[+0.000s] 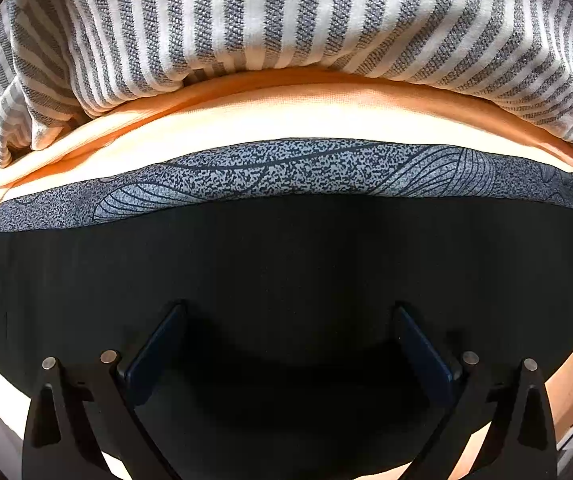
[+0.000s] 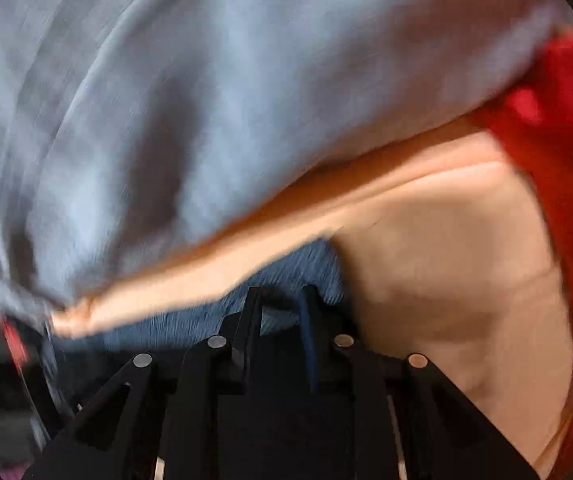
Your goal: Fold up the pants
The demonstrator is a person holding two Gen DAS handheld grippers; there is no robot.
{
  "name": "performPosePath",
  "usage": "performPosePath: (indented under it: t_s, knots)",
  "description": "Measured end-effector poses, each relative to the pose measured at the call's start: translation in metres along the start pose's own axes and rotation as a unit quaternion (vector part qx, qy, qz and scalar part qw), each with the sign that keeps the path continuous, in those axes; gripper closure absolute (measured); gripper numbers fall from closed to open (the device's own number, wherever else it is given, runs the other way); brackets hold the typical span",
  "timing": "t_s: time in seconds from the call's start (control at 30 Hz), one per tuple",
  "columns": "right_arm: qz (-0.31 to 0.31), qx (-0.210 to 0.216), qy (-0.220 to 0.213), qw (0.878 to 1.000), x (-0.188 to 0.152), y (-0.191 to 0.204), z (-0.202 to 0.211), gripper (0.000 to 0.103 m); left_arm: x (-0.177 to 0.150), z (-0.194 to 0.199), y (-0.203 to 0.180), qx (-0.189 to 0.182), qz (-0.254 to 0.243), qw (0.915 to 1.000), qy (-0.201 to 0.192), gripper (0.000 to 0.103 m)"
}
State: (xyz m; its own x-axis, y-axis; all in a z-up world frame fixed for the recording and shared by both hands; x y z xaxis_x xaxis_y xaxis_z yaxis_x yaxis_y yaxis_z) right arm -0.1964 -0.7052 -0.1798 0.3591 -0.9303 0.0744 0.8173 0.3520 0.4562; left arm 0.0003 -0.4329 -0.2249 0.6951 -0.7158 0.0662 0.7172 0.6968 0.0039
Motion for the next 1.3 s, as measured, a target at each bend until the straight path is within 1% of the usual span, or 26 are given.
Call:
performPosePath:
  t_s: [0.03,0.07,0.13,0.17,0.2,0.27,0.37,0.43,0.47,0.5,0.53,0.57,0.6,0.63,0.67,0.73,0.83,0.93,0.97,1.07,1.1,1.17,1.23,1.27,1.3]
  knots:
    - [-0.012,-0.002,-0.008,1.000,0.004,-0.006,0.005,0.085,-0.001,0.000,0.000,-0.001,0.000,1.0000,-0.001,0.000]
    - [-0.012,-0.010,-0.012,1.000,0.005,-0.006,0.010,0.083,0.000,0.000,-0.001,-0.001,0.000,1.0000,-0.003,0.000]
    - [0.017,-0.022,-0.020,0.999,-0.001,0.001,0.023,0.080,-0.001,0.001,-0.001,0.001,0.001,1.0000,-0.001,0.000]
    - [0.038,-0.032,-0.022,0.999,-0.005,0.007,0.027,0.077,-0.001,0.003,0.000,0.004,0.005,1.0000,0.003,0.000]
    - [0.055,-0.037,-0.020,0.998,-0.012,0.012,0.031,0.070,0.002,0.008,-0.001,0.003,0.008,1.0000,0.000,0.000]
    - [0.071,-0.041,-0.018,0.996,-0.028,0.019,0.037,0.059,0.012,0.023,-0.007,-0.010,0.012,0.9995,-0.027,0.000]
    - [0.078,-0.054,-0.012,0.995,-0.054,0.023,0.036,0.059,0.029,0.034,-0.017,-0.020,0.004,0.9986,-0.048,0.000]
    - [0.072,-0.063,-0.003,0.995,-0.063,0.017,0.031,0.059,0.036,0.029,-0.020,-0.013,-0.003,0.9989,-0.046,0.000]
    - [0.069,-0.066,0.002,0.995,-0.066,0.012,0.029,0.059,0.038,0.022,-0.020,-0.007,-0.005,0.9993,-0.036,0.000]
    - [0.063,-0.068,0.010,0.996,-0.068,0.004,0.025,0.059,0.036,0.012,-0.019,-0.001,-0.006,0.9997,-0.023,0.000]
    - [0.060,-0.065,0.014,0.996,-0.076,0.005,0.021,0.060,0.031,0.003,-0.018,0.009,-0.009,0.9999,-0.011,0.000]
    - [0.064,-0.062,0.011,0.996,-0.078,0.003,0.020,0.062,0.026,-0.007,-0.016,0.004,-0.012,0.9999,-0.010,0.000]
    - [0.071,-0.061,0.008,0.996,-0.079,-0.001,0.021,0.062,0.026,-0.004,-0.014,-0.007,-0.005,0.9995,-0.029,0.000]
    - [0.085,-0.066,0.008,0.994,-0.081,0.002,0.020,0.062,0.024,-0.003,-0.011,-0.005,-0.004,0.9995,-0.032,0.000]
    - [0.101,-0.076,0.007,0.992,-0.084,0.005,0.019,0.062,0.022,-0.002,-0.010,-0.001,-0.010,0.9997,-0.023,0.000]
    - [0.112,-0.091,0.010,0.990,-0.092,0.016,0.015,0.060,0.018,0.002,-0.004,0.008,-0.016,0.9997,-0.015,0.000]
    - [0.086,-0.096,0.010,0.992,-0.098,0.021,0.015,0.059,0.013,0.011,0.012,0.024,-0.020,0.9995,-0.009,0.000]
    - [0.071,-0.108,0.011,0.992,-0.109,0.030,0.021,0.058,0.017,0.029,0.038,0.037,-0.012,0.9986,-0.036,0.000]
    - [0.072,-0.107,0.011,0.992,-0.115,0.038,0.022,0.056,0.019,0.035,0.052,0.044,-0.003,0.9980,-0.044,0.000]
    - [0.078,-0.106,0.010,0.991,-0.138,0.057,0.020,0.053,0.022,0.039,0.093,0.055,0.028,0.9969,-0.048,0.000]
    - [0.077,-0.102,0.015,0.992,-0.150,0.070,0.014,0.052,0.022,0.039,0.105,0.058,0.039,0.9965,-0.048,0.000]
    - [0.071,-0.098,0.025,0.992,-0.167,0.081,0.009,0.052,0.022,0.038,0.128,0.059,0.058,0.9955,-0.047,0.000]
    - [0.069,-0.092,0.032,0.993,-0.180,0.091,-0.002,0.052,0.024,0.034,0.147,0.067,0.062,0.9949,-0.042,0.000]
    - [0.069,-0.088,0.034,0.993,-0.189,0.102,-0.007,0.051,0.023,0.033,0.165,0.076,0.061,0.9943,-0.044,0.000]
    - [0.072,-0.085,0.036,0.993,-0.192,0.105,-0.006,0.050,0.019,0.032,0.179,0.082,0.060,0.9938,-0.044,0.000]
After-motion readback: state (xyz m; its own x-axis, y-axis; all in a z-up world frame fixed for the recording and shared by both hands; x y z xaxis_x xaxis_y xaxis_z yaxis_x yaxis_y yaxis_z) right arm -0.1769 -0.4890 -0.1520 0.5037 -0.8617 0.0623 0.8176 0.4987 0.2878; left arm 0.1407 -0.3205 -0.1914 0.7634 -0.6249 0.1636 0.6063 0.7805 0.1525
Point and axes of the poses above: each gripper's, at about its wrist camera, not at the fingertips, and z roughly against the way its jaws point, y to its left, x to its top, the point moved 9 cm from there along -z, roughly the way its jaws point, and after that the axes turned 5 degrees about -z, right-handed, at the moved point
